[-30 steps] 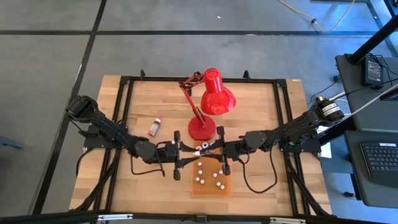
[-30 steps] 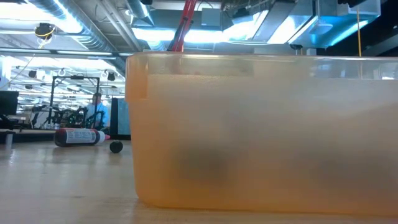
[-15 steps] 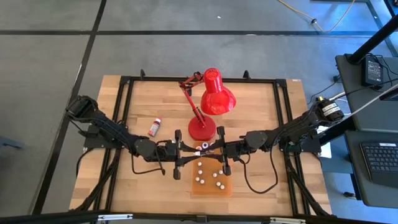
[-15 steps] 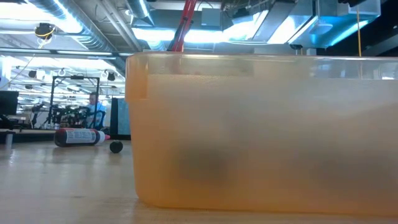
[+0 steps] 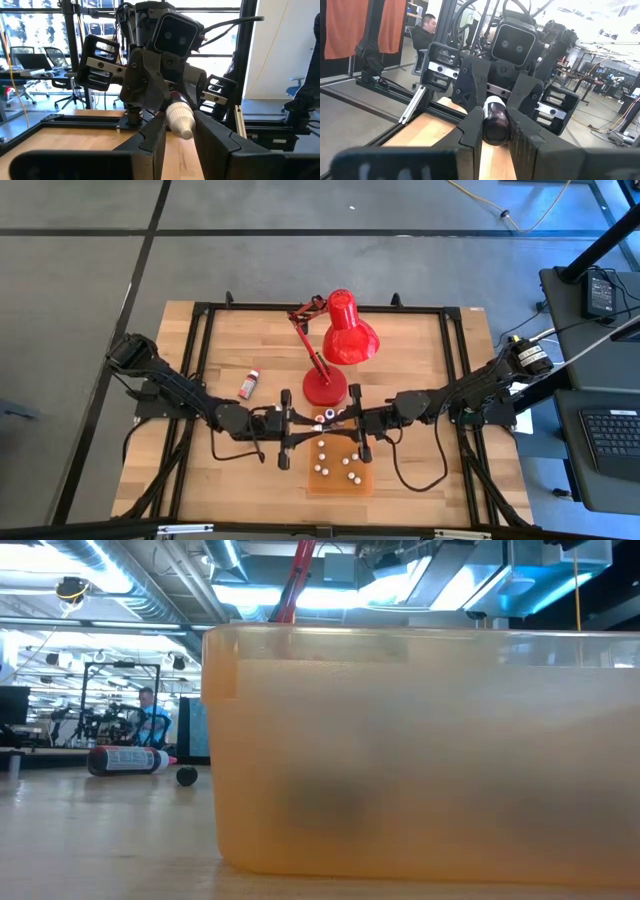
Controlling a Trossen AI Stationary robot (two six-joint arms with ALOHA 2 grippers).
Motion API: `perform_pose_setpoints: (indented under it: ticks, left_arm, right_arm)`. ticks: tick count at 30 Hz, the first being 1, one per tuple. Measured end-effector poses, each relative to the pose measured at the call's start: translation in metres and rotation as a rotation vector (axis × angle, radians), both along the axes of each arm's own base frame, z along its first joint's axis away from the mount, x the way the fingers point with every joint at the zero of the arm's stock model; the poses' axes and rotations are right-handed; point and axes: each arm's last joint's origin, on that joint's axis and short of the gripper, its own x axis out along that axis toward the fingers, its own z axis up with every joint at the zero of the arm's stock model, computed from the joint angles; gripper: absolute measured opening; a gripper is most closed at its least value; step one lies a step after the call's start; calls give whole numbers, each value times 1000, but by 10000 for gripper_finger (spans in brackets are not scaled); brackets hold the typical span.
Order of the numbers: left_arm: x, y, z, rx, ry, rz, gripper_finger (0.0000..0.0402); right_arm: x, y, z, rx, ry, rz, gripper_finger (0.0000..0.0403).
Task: Pick & Place food coloring
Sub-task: Put the small red food coloring bottle into the orange bin
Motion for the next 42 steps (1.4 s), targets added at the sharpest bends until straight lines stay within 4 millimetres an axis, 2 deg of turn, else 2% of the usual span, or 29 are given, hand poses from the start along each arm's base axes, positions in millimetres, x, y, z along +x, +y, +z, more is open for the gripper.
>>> perform_pose_setpoints:
  ticks: [8,21,29,36,42]
  left_arm:
    - [0,0,1,-3,-6,-1,96]
    - [0,0,-1,3,10,14,69]
    - [-1,1,-1,44,17,46,68]
    - [0,0,-9,77,89,39,68]
    - [7,0,-9,61,205,4,67]
  right_arm:
    - [0,0,-1,-2,6,1,76]
    - [0,0,-1,-3,9,2,77]
    - [0,0,-1,-14,9,-5,88]
    - [-4,-2,-6,-58,122,-12,97]
    - [-25,-9,-4,-67,329,-81,98]
